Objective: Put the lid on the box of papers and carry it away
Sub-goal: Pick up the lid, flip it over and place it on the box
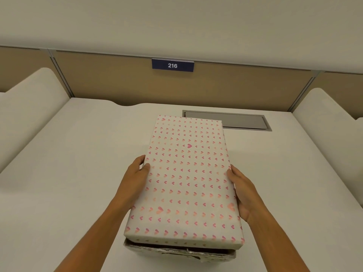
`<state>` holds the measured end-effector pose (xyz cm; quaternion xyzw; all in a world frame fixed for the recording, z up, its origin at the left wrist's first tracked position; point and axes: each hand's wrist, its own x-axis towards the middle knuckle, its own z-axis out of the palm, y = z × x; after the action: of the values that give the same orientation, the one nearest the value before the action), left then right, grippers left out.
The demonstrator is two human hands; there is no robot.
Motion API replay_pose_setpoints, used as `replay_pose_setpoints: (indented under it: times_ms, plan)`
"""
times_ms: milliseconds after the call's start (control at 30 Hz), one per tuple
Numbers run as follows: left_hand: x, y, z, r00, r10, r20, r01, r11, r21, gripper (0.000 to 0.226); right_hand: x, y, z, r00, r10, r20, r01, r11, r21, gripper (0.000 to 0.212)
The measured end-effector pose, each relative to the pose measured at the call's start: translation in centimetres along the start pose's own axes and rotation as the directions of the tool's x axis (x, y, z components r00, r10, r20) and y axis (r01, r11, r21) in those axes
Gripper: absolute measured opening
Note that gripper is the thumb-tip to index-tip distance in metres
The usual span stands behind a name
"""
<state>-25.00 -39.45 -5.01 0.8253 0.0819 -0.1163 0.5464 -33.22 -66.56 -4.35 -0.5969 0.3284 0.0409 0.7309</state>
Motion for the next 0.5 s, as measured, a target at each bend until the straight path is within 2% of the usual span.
replay_pose_setpoints:
  times_ms: [133, 300, 500]
  plan:
    - [0.6, 0.4, -0.1, 1.0, -0.005, -0.01, 0.005, 1.0, -0.02, 0.034, 0.5, -0.5, 0.0, 1.0, 0.011, -0.003, -0.011, 1.0, 0.004, 0.019]
    - [0.8, 0.4, -0.6, 0.997, -0.07, 0.016, 0.072, 0.986, -0.152, 0.025, 0.8, -0.9, 0.4, 0.999, 0.021, 0.037, -0.022, 1.0, 0.009, 0.018]
    - [0.3, 0.0, -1.2, 0.996, -0.069, 0.047, 0.077, 0.979, -0.191, 0.027, 0.9, -0.4, 0.0, 0.999, -0.002, 0.042, 0.001, 0.999, 0.033, 0.019]
